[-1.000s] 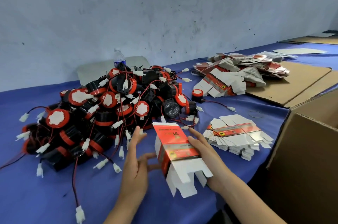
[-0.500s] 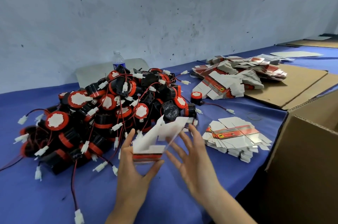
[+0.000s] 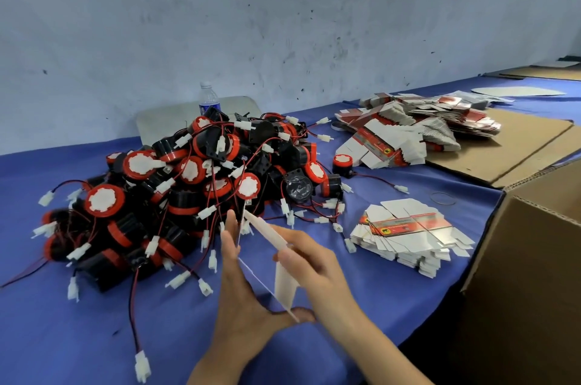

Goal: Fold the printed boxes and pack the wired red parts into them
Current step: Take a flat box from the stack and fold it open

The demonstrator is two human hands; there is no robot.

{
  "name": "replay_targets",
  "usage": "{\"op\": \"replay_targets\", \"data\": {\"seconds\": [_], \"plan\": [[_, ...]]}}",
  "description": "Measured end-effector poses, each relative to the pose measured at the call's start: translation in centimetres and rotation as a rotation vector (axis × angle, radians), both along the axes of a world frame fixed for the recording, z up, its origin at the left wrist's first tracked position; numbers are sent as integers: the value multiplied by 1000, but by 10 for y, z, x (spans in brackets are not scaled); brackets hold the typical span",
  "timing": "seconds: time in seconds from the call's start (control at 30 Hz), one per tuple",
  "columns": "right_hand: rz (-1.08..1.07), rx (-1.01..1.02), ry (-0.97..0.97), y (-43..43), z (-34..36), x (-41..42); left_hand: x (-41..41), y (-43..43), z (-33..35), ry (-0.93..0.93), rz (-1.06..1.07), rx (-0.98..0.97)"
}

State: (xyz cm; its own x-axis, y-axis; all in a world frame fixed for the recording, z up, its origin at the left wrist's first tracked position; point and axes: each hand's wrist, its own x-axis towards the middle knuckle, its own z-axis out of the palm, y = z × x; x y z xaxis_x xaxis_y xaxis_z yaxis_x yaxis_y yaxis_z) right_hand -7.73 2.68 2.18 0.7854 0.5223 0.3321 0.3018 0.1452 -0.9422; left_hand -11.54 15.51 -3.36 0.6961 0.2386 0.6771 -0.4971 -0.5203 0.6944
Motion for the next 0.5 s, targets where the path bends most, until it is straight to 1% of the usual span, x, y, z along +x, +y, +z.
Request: {"op": "replay_targets", "data": {"seconds": [0.03,0.07,0.17,0.3,0.4,0.47,0.5], "plan": [[-1,-16,-22,-2,2,3,1,3,-2,-37,33,26],[-2,-31,-48,-3,4,7,2,6,-3,-67,57,12],[-6,-96,-120,-7,9,14,2,10,-1,-67,53,-68],[24,-164,-112,-15,3,22,0,7,3,17,73,-188],[30,-62,-41,-21,-8,22,0,5,6,51,104,-173],[20,-17,27,-23,-18,20,0,4,9,52,104,-188],[-2,4,31,-21,-22,18,0,3,9,59,101,-200]]}}
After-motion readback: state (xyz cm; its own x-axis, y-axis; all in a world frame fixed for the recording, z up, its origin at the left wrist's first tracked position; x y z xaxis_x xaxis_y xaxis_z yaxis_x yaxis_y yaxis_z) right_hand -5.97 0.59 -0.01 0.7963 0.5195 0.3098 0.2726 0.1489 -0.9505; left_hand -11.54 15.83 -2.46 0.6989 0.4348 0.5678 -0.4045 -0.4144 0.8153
